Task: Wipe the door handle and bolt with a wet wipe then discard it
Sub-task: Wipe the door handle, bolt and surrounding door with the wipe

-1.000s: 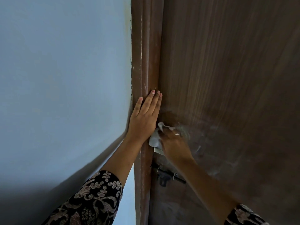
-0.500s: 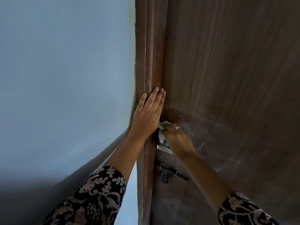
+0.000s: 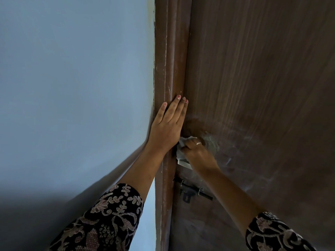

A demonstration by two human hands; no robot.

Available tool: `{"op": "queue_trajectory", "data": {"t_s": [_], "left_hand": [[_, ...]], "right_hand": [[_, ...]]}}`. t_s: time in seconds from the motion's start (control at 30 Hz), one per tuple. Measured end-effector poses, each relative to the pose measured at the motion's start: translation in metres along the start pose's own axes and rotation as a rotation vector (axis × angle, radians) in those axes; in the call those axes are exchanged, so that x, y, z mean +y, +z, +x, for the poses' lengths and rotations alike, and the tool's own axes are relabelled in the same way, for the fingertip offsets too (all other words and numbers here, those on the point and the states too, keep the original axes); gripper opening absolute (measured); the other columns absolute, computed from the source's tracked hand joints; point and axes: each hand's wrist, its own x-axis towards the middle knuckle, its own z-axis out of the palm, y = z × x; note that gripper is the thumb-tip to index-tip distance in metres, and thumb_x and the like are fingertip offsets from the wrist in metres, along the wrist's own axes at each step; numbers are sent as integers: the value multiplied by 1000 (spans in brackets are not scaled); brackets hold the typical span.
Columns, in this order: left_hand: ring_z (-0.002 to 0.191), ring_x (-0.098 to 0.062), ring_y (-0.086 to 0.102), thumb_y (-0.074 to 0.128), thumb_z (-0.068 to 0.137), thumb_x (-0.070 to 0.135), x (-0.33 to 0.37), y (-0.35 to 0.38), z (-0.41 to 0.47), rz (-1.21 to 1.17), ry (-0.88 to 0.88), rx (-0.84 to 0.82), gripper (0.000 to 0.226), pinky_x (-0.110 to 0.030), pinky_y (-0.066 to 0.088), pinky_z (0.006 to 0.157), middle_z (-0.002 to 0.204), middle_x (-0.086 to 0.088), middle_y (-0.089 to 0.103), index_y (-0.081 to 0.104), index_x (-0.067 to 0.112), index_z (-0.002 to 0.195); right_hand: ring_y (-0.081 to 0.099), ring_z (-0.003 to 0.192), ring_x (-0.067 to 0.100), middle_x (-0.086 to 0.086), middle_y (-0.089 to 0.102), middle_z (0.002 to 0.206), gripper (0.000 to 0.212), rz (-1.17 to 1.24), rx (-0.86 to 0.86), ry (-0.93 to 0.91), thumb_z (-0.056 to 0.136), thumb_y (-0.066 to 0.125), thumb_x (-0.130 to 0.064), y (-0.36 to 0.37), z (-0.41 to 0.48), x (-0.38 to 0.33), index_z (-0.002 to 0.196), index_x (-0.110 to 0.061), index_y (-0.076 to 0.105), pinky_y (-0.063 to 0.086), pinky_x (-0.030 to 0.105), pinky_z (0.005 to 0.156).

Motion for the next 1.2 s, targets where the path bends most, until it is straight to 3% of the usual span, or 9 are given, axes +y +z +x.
{"op": "queue_trajectory", "data": {"t_s": [0.1,0.23,0.4,0.53,0.7,0.8,0.9,1.2], "left_hand": [[140,-20,34,22,96,19,0,1,-1,-5,-2,7,51,-40,9,116,149,-3,41,37,12,144],[140,-20,34,21,98,21,2,2,-1,-2,-5,11,50,-39,10,116,149,-3,42,38,11,144],[140,-20,35,26,99,29,-1,3,-1,17,1,-3,49,-39,11,116,149,-3,42,37,12,144],[140,-21,34,20,98,19,0,1,-1,-5,-13,-9,50,-40,9,117,148,-4,43,37,11,144],[140,-22,34,16,99,19,0,2,0,-25,-28,-16,50,-40,8,117,148,-5,43,38,11,143],[141,-22,33,17,98,18,0,1,0,-22,-26,-28,51,-41,5,118,149,-4,42,37,11,144],[141,-21,31,16,97,18,0,1,0,-23,-25,-37,52,-41,4,118,149,-3,41,36,12,145],[140,-22,35,21,98,21,0,-1,1,-12,-17,-32,49,-41,10,117,148,-3,44,40,12,143]], "right_hand": [[67,83,30,13,67,94,22,39,-33,51,67,73,3,1,-7,12,89,-3,73,59,34,65],[66,96,28,13,67,108,25,123,34,114,75,70,2,-3,3,15,98,-4,72,58,36,73],[64,106,27,11,67,117,26,2,46,7,80,62,-3,-8,0,5,105,-4,71,57,33,79],[68,90,27,11,71,101,30,10,5,42,77,63,5,-13,-10,19,105,-6,71,58,32,72],[68,66,25,12,70,75,15,93,91,150,69,75,4,-10,-4,9,83,-3,74,55,27,57],[68,79,28,14,71,87,20,219,89,284,79,61,7,0,-10,3,92,-4,71,57,30,65],[66,90,25,10,68,103,25,319,18,437,91,46,-2,11,-15,0,101,-9,67,56,33,73],[66,87,23,11,68,101,30,423,172,484,88,45,5,1,-4,1,100,-8,69,55,28,73]]}}
